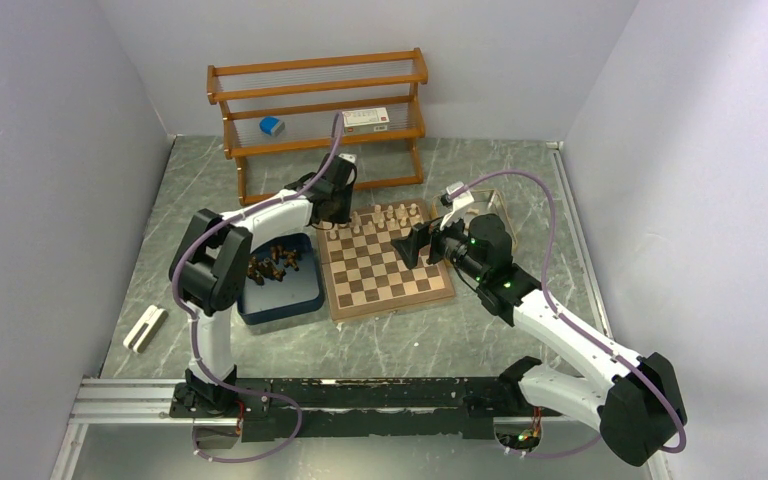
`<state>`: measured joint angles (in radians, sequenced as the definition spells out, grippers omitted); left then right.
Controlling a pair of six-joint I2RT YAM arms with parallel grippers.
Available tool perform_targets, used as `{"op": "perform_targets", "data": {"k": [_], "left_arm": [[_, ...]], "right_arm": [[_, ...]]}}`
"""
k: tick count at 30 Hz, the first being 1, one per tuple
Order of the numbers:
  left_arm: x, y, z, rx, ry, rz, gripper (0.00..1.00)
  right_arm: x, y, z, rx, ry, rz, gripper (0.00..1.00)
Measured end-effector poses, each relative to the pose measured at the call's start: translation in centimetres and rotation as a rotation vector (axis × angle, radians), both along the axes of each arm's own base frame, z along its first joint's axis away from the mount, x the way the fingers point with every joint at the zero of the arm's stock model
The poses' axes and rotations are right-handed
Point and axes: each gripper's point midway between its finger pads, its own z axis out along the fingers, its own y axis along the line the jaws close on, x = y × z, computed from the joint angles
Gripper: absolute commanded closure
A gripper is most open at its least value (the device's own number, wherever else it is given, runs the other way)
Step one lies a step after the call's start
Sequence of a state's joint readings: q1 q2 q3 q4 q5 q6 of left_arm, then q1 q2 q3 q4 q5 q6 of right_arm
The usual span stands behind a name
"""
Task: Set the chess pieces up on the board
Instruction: Place the chess piece on the chessboard.
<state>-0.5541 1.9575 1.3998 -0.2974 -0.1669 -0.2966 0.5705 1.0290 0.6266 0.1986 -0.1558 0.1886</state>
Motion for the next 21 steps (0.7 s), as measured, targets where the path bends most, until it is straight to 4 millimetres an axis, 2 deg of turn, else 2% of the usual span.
{"op": "perform_targets", "data": {"k": [14, 21], "left_arm": [[0.2, -0.1, -0.2, -0.002, -0.003, -0.001, 0.82], [0.2, -0.1, -0.2, -0.003, -0.006, -0.001, 0.76]], "right_arm": [[0.2, -0.3, -0.3, -0.014, 0.003, -0.015, 0.0], [0.3, -0.2, -1.1, -0.028, 0.024, -0.015, 0.0]]}}
